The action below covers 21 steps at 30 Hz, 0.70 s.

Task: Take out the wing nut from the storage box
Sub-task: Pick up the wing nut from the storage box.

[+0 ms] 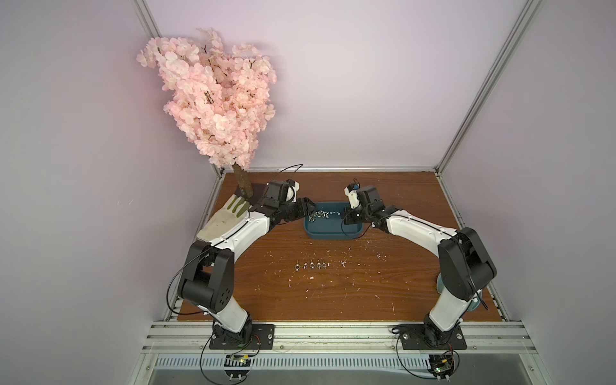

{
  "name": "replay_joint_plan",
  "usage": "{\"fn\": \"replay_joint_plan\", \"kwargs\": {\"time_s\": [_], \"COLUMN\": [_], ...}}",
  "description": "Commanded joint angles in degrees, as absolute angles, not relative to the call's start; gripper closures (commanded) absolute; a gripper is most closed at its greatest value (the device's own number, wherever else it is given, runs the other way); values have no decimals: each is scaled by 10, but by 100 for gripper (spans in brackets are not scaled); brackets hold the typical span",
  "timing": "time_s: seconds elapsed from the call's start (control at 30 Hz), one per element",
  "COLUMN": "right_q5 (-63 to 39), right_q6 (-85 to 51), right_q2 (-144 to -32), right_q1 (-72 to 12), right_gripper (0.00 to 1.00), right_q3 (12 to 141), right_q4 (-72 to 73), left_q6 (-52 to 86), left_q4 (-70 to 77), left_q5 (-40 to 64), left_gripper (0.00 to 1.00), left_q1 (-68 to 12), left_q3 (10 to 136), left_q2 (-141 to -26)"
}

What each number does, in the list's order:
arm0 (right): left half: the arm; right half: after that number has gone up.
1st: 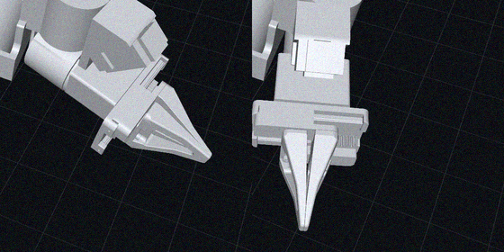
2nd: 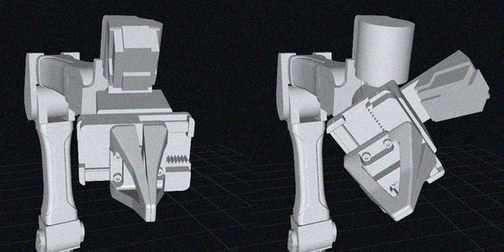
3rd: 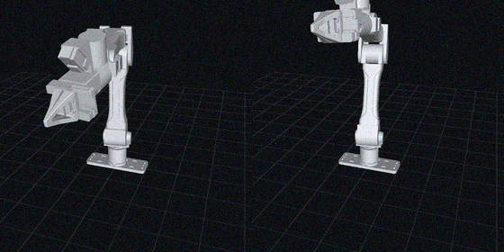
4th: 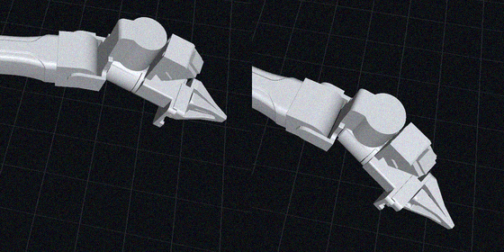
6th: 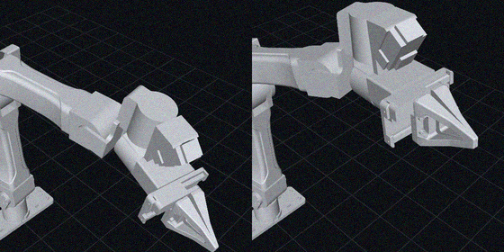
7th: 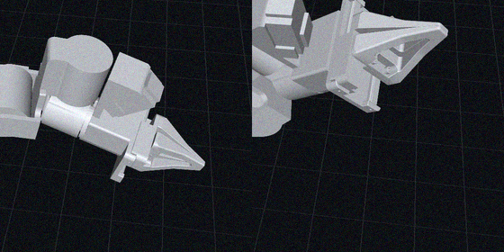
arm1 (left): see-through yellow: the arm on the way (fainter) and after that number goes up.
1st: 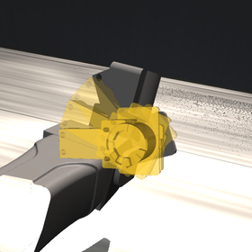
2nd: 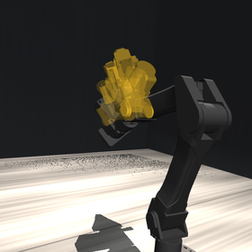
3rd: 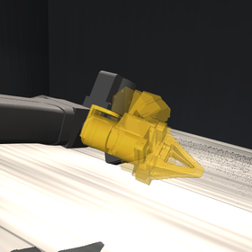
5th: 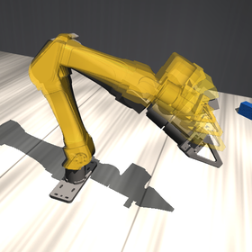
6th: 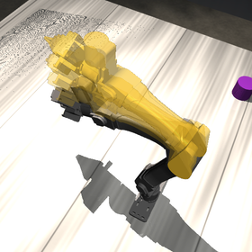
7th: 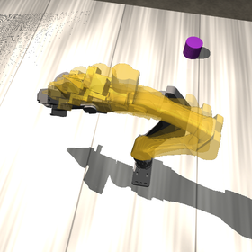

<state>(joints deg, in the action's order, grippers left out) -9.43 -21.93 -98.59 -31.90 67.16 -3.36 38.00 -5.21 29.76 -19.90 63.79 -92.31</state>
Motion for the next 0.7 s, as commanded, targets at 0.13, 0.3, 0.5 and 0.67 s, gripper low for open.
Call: {"fn": "replay_joint_plan", "kwargs": {"time_s": [0.13, 0.3, 0.5, 0.67], "right_q5": [-165, -177, -175, -169], "right_q6": [-260, -283, -290, -293], "right_q2": [-909, -896, -893, -896], "right_q1": [-333, -337, -353, -364], "right_gripper": [100, 100, 100, 100], "right_q3": [613, 597, 600, 604], "right_q4": [63, 91, 111, 121], "left_q6": [414, 422, 454, 478], "left_q4": [4, 12, 47, 77], "left_q5": [334, 344, 358, 372], "left_gripper": [48, 50, 55, 58], "left_q1": [-234, -244, -252, -252], "left_q3": [620, 610, 590, 581], "left_q2": [-913, -907, -903, -902]}}
